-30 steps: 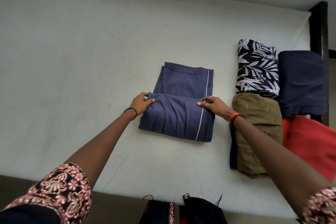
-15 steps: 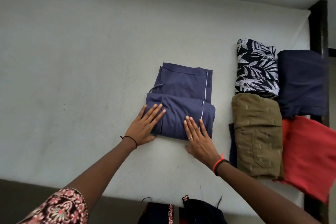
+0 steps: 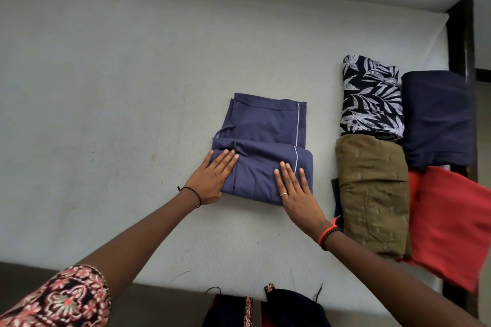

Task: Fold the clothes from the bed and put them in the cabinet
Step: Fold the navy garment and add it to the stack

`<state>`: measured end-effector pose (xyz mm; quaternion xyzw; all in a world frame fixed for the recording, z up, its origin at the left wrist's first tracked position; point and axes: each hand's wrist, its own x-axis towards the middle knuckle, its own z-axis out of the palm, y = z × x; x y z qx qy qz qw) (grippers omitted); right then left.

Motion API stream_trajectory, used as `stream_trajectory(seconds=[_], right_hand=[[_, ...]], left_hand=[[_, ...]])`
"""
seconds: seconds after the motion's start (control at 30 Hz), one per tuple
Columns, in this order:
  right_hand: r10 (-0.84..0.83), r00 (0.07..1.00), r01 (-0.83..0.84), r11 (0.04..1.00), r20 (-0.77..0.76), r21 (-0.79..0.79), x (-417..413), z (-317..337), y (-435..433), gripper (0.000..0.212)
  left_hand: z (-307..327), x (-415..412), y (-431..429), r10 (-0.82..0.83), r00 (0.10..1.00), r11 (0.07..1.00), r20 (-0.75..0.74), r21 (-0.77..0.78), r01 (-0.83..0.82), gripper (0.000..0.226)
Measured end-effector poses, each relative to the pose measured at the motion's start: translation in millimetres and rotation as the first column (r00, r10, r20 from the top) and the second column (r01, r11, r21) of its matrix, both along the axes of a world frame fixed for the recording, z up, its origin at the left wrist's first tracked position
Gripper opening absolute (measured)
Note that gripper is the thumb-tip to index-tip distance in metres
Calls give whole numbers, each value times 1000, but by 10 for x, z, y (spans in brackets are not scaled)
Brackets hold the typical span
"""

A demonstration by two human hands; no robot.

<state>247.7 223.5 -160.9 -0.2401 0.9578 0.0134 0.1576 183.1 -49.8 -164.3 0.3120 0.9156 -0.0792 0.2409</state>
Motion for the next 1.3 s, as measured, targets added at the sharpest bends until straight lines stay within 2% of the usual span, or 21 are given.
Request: stream_trajectory(seconds=[0.03,0.1,0.17,0.23,0.3,0.4,0.47,0.53,0.63,0.8,0.93,1.0,1.03,1.07,1.1,1.17,1.2,1.23,1.3], right_hand=[[-6,999,6,1000,51,-11,6,33,9,61],[-5,988,12,999,156,-47,-8,152,39,68],[5,953,27,994,304,-104,-83,315,82,76],[-3,853,104,981,523,-165,-297,487,150,79],[-40,764,272,925,644,-265,-613,608,234,72],[-119,707,462,824,697,-328,-1136,744,373,66],[-224,703,576,735,675,-356,-1464,800,409,63],[-330,702,639,682,631,-355,-1739,777,431,53],[-384,724,631,703,573,-327,-2013,621,445,40],[-452,738,639,706,500,-305,-2287,359,425,30],[-511,712,671,699,482,-249,-2372,283,419,40],[-536,691,691,687,485,-224,-2383,252,413,49],[-554,697,694,682,456,-231,-2392,226,412,53],[-578,708,693,680,406,-241,-2400,213,414,54],[-597,725,684,682,344,-258,-2417,211,417,54],[-584,776,630,710,237,-315,-2441,248,385,47],[-540,816,578,741,207,-343,-2452,266,357,43],[-480,854,519,774,199,-363,-2466,272,318,39],[-334,917,395,842,220,-368,-2517,266,239,40]], left_hand=[[54,-24,-4,-23,998,1000,63,-12,24,90],[255,-113,21,-14,957,1000,288,-18,20,78],[501,-249,62,66,874,993,481,56,-106,68],[724,-418,62,151,781,959,605,101,-263,50],[888,-607,55,206,723,930,660,99,-355,32],[1012,-919,9,300,682,833,667,166,-528,39],[988,-1117,-30,371,669,742,645,228,-631,47],[936,-1280,-52,426,670,665,608,292,-688,45],[784,-1480,-22,498,673,587,547,358,-726,28],[475,-1693,76,630,616,514,472,342,-787,29],[317,-1722,151,700,506,417,504,286,-863,38],[263,-1642,159,738,469,344,485,329,-880,45],[251,-1563,162,778,449,284,439,392,-875,47],[213,-1456,162,827,403,185,392,488,-853,44],[211,-1334,191,876,311,37,369,590,-806,38],[202,-1027,282,898,29,-323,439,702,-634,15],[177,-859,343,848,-98,-478,521,671,-568,11],[176,-679,438,765,-219,-609,605,572,-549,24],[123,-316,680,538,-369,-774,758,270,-572,33]])
